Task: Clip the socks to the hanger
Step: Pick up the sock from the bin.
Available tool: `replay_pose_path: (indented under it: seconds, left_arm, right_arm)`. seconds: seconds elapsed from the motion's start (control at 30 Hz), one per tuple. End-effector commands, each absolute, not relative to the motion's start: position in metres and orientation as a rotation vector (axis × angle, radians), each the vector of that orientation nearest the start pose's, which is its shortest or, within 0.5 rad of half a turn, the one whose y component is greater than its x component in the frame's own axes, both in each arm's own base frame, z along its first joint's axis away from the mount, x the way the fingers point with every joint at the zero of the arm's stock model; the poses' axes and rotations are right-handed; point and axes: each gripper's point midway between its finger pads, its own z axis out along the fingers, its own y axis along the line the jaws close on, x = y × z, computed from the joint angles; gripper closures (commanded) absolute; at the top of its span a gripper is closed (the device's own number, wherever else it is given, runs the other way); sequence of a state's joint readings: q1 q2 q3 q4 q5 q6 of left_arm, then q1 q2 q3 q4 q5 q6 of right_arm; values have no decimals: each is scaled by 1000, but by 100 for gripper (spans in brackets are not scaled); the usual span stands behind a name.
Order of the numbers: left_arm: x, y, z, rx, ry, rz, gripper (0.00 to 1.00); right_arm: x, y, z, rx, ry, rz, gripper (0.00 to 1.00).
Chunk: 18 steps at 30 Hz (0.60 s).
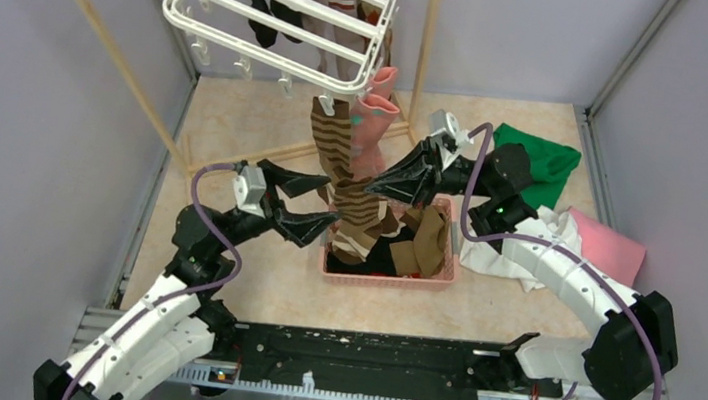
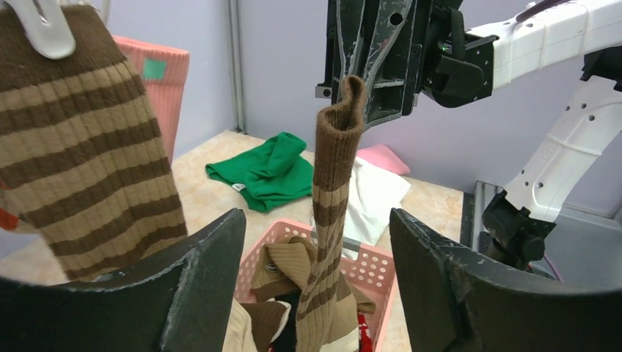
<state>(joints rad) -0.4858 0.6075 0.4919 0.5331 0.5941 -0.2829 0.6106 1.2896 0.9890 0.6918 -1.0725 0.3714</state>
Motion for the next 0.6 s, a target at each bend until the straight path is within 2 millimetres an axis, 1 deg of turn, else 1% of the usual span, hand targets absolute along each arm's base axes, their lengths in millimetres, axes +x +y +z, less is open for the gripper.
replay_pose_path:
  seconds: [0.0,0.17,0.33,0.5,0.57]
  left_arm:
    - [175,-226,374,692,987,-1077,25]
    - [182,-233,371,701,997,-1098,35]
    - [187,-235,374,702,991,-1089,39]
    - [188,-237,377,704,969,-1100,42]
    - [187,-237,379,699,960,-1110,47]
  right_arm:
    - [192,327,388,-1128,982,1394,100]
    - [193,328,387,-1125,986,1392,100]
    - [194,328,385,-1125,993,1394,100]
    - [196,329,383,-1124,999,1398,100]
    - [196,330,384,-1121,999,1398,100]
